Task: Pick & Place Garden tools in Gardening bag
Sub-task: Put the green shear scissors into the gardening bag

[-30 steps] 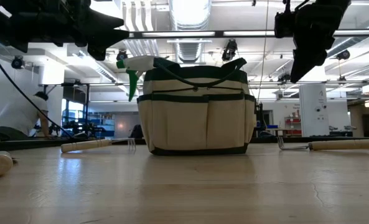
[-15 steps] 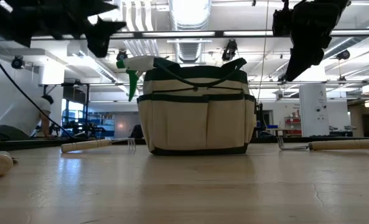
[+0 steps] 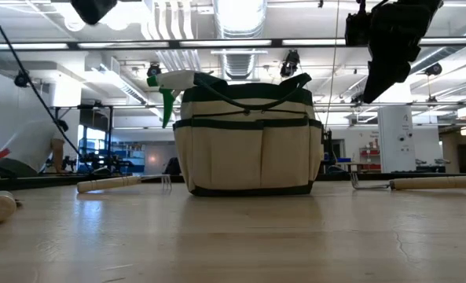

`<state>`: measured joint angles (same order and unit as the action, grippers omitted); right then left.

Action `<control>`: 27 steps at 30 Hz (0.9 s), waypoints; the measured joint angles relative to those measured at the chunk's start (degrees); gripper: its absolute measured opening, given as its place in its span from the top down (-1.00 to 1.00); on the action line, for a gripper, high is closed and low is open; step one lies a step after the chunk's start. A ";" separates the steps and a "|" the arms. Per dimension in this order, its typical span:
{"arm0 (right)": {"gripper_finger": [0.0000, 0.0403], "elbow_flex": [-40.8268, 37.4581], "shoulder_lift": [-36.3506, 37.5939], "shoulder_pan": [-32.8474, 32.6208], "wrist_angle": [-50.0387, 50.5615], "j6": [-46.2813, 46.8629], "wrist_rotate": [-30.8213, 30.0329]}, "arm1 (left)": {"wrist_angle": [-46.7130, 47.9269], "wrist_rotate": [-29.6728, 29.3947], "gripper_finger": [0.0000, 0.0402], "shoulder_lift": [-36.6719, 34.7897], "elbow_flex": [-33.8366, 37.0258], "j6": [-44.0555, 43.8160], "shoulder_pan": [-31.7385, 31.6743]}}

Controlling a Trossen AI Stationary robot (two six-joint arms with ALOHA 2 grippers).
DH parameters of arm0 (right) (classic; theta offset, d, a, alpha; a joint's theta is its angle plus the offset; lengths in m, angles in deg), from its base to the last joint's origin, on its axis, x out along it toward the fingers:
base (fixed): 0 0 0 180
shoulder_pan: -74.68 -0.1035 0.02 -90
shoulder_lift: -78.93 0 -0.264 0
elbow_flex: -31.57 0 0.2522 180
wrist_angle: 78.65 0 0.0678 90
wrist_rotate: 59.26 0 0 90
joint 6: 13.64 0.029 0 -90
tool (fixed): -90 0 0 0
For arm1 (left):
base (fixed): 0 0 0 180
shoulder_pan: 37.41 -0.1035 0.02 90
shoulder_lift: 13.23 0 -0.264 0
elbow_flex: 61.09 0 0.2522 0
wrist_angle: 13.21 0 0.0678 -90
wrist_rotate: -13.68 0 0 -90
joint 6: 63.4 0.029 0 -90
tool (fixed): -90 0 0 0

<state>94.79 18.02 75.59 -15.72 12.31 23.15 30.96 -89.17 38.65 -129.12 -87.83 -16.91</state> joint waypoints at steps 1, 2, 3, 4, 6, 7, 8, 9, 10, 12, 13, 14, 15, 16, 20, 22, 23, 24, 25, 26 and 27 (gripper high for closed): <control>0.32 0.00 0.00 0.00 0.00 0.00 0.00 | 1.39 -1.88 0.18 0.90 -1.38 -1.28 1.85; 0.32 0.00 0.00 0.00 0.04 0.00 0.04 | 2.64 -3.53 0.19 1.94 -2.71 -2.83 3.64; 0.32 0.00 0.00 0.00 0.10 0.00 0.07 | 3.11 -4.73 0.20 2.83 -3.69 -4.40 5.13; 0.32 0.00 0.00 0.00 0.10 0.00 0.07 | 3.26 -5.45 0.21 3.72 -4.38 -6.09 6.44; 0.31 0.00 0.00 0.00 0.12 0.01 0.07 | 3.96 -5.70 0.23 5.43 -5.16 -9.42 8.45; 0.30 0.00 0.00 0.00 0.12 0.01 0.07 | 4.24 -5.69 0.24 6.34 -5.46 -11.21 9.28; 0.29 0.00 0.00 0.00 0.13 0.01 0.08 | 4.60 -5.62 0.25 7.23 -5.75 -12.92 9.95; 0.29 0.00 0.00 0.00 0.13 0.00 0.08 | 5.14 -5.24 0.26 8.04 -5.84 -14.68 10.55; 0.28 0.00 0.00 0.00 0.13 0.02 0.09 | 5.99 -4.68 0.27 8.87 -5.87 -16.55 11.02; 0.27 0.00 0.00 0.00 0.11 0.02 0.09 | 6.47 -3.33 0.29 10.68 -5.72 -20.26 11.71; 0.27 0.00 0.00 0.00 0.11 0.02 0.08 | 6.82 -2.50 0.29 11.70 -5.58 -22.00 12.03; 0.26 0.00 0.00 0.00 0.09 0.04 0.09 | 7.41 -1.94 0.30 12.82 -5.53 -23.58 12.33; 0.26 0.00 0.00 0.00 0.09 0.16 0.10 | 7.76 -1.28 0.31 14.01 -5.50 -25.13 12.64; 0.26 0.00 0.00 0.00 0.09 0.21 0.09 | 7.99 -0.96 0.32 15.17 -5.50 -26.48 12.92; 0.29 0.00 0.00 0.00 0.07 0.31 0.11 | 8.21 2.37 0.35 19.88 -5.48 -30.75 13.61; 0.31 0.00 0.00 0.00 0.07 0.31 0.11 | 8.22 4.38 0.36 22.01 -5.48 -33.04 13.81; 0.31 0.00 0.00 0.00 0.07 0.32 0.10 | 8.22 5.48 0.37 22.98 -5.48 -34.28 13.83; 0.32 0.00 0.00 0.00 0.07 0.33 0.11 | 8.20 6.79 0.37 23.97 -5.48 -35.54 13.83; 0.32 0.00 0.00 0.00 0.07 0.33 0.11 | 8.21 8.14 0.38 24.87 -5.48 -36.66 13.88; 0.32 0.00 0.00 0.00 0.07 0.29 0.11 | 8.20 9.57 0.38 25.73 -5.48 -37.71 14.03; 0.32 0.00 0.02 0.00 0.07 0.28 0.10 | 8.20 11.08 0.39 26.59 -5.48 -38.76 14.22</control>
<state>94.79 18.04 75.59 -15.66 12.60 23.25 39.16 -78.09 65.24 -134.60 -126.59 -2.69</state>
